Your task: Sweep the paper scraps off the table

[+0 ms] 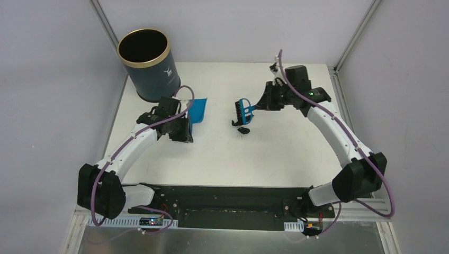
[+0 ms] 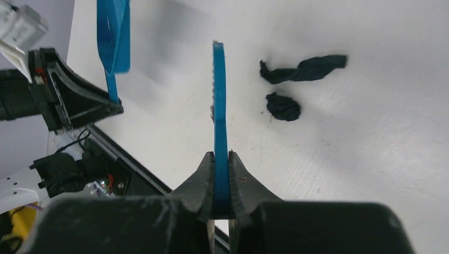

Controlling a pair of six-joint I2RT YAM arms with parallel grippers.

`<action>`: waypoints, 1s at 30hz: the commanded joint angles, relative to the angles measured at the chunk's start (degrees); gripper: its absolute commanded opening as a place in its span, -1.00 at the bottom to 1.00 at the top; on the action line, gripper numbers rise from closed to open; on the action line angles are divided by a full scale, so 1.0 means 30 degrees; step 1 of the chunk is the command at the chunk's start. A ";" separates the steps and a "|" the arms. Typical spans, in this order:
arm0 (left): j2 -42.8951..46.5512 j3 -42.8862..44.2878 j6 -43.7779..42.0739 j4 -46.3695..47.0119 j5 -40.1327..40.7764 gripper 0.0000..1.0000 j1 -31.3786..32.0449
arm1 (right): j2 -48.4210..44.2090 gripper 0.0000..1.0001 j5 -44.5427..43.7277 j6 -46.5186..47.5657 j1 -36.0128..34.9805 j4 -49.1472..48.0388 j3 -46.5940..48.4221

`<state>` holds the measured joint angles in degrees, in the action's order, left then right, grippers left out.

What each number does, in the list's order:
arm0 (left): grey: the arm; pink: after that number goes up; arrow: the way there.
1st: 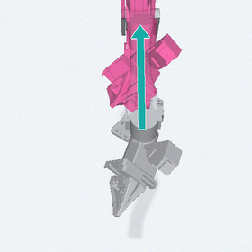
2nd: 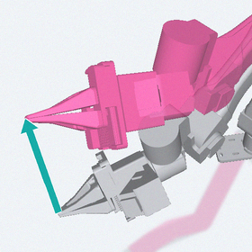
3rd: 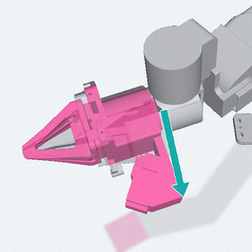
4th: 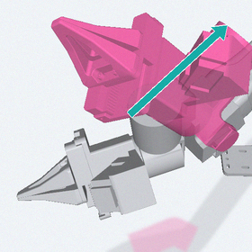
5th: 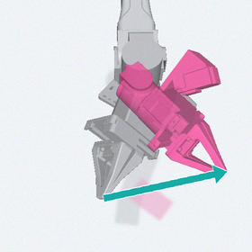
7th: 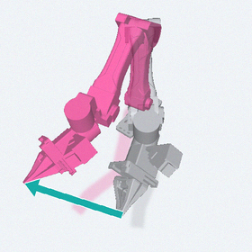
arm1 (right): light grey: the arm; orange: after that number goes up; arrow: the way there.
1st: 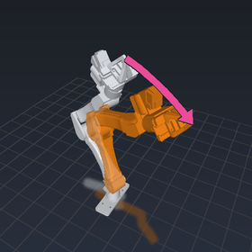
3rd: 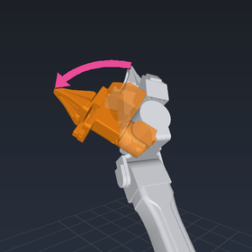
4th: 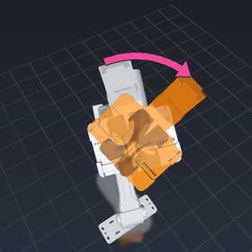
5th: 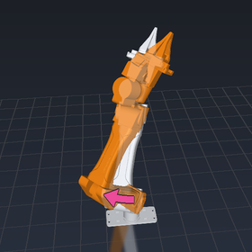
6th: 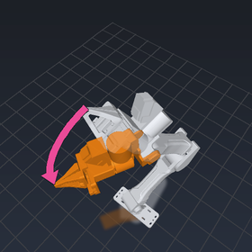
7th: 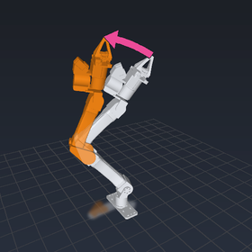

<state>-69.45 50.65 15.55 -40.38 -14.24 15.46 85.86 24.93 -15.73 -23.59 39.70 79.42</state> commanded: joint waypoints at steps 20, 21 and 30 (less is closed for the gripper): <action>-0.8206 0.6983 -0.1357 -0.8565 0.1933 -1.00 1.0377 | 0.1110 -1.00 -0.7351 1.3873 0.1198 0.3342 0.5184; -0.8601 0.6940 -0.1150 -0.8116 0.1883 -1.00 1.0750 | 0.1026 -1.00 -0.7329 1.3649 0.1212 0.3047 0.4855; -1.1377 0.7266 0.0201 -0.5939 0.3032 -0.67 1.3239 | 0.1088 -1.00 -0.7529 1.3254 0.1218 0.2247 0.3496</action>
<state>-102.45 69.97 13.89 -60.84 -7.51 53.54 90.02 2.59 23.94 -19.81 47.92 89.41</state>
